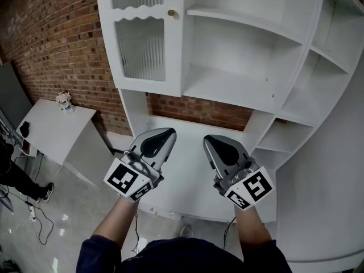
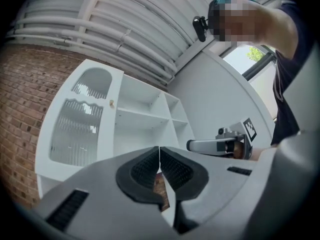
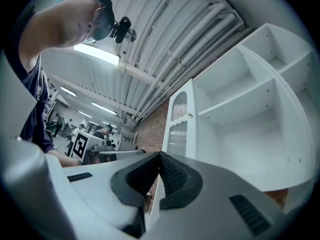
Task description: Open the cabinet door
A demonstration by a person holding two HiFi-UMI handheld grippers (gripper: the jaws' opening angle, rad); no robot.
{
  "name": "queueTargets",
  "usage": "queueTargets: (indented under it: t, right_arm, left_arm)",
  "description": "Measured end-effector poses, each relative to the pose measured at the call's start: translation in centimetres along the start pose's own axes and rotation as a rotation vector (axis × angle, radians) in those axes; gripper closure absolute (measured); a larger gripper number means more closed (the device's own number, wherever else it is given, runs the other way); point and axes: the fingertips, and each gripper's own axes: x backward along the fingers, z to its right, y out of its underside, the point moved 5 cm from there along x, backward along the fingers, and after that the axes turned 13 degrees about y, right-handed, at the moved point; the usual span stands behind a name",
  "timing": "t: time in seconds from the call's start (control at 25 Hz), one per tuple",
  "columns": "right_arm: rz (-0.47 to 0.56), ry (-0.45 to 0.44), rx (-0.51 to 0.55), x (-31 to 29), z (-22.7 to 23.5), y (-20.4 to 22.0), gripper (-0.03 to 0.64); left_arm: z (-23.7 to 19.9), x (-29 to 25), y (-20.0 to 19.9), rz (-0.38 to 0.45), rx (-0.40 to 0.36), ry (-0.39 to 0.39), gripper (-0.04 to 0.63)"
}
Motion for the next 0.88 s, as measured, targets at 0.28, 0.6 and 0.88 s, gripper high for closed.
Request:
queueTargets:
  t: [0.28,0.6,0.88]
  right_arm:
    - [0.068,-0.061,0.022,-4.0,3.6,-1.5,0.600]
    - [0.107,-0.077,0.037,-6.6,4.6,-3.0,0.600]
    - [0.136,-0.059,0.048,-8.7,4.6,-4.0,0.600]
  left_arm:
    - [-4.1,-3.6,-2.1,0.023,-0.097,-0.034,0.586]
    - [-8.9,-6.2,-4.7,0.021,-0.195,-0.065,0.586]
    - [-13.1,-7.5,-8.1,0.037,-0.288,-0.087,0.572]
